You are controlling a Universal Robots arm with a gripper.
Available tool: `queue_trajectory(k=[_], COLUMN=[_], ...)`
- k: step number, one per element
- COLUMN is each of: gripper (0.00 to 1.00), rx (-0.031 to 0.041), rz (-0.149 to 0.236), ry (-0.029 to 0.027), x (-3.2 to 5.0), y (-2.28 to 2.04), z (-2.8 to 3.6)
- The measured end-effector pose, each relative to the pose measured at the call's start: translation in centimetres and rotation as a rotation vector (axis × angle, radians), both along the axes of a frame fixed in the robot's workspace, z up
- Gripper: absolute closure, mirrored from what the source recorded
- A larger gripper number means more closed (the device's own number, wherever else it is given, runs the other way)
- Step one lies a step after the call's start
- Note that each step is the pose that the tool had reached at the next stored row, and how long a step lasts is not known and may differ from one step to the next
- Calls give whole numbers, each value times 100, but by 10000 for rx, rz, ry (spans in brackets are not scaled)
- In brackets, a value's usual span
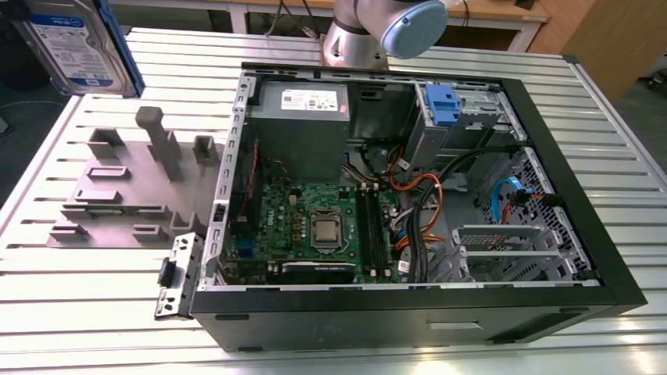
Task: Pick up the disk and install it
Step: 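Pick up the disk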
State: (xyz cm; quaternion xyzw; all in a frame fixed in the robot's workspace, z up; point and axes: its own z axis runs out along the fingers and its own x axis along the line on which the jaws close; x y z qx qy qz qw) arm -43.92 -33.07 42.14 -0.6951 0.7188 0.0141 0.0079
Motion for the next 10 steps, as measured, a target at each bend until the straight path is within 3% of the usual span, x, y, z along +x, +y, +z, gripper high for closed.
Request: queue_trajectory(k=[10], gripper=[64], rx=[2], rz=[0], ry=[-2], x=[0], y=[0], z=[40])
